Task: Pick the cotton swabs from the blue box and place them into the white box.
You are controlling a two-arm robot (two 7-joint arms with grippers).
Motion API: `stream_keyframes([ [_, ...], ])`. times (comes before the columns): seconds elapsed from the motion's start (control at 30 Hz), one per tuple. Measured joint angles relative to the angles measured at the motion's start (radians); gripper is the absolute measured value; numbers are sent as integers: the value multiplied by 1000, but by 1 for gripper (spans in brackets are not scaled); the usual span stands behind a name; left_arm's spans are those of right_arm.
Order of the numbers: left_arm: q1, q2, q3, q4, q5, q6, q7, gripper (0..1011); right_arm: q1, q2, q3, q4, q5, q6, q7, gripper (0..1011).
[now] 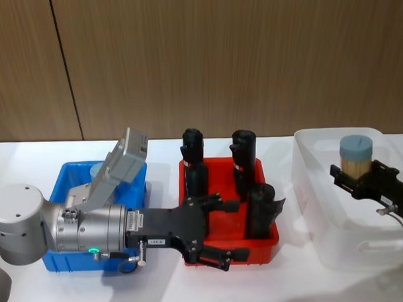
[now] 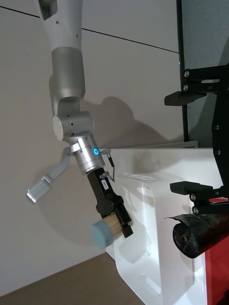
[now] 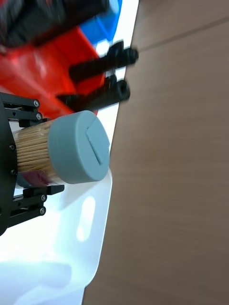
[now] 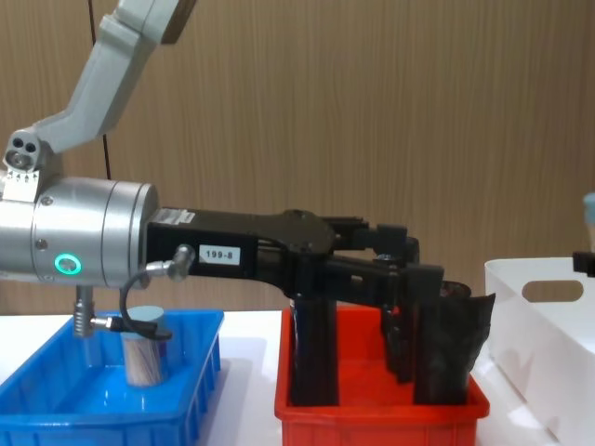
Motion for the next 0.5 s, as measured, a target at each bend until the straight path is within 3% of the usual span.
stream_keyframes([
  [0.3,0,0,0,0,0,0,0,1004,66,-25,-4,98,-27,16,-35,907],
  [0.5,0,0,0,0,0,0,0,1004,84,-31,-5,123,-37,19,-46,1001],
])
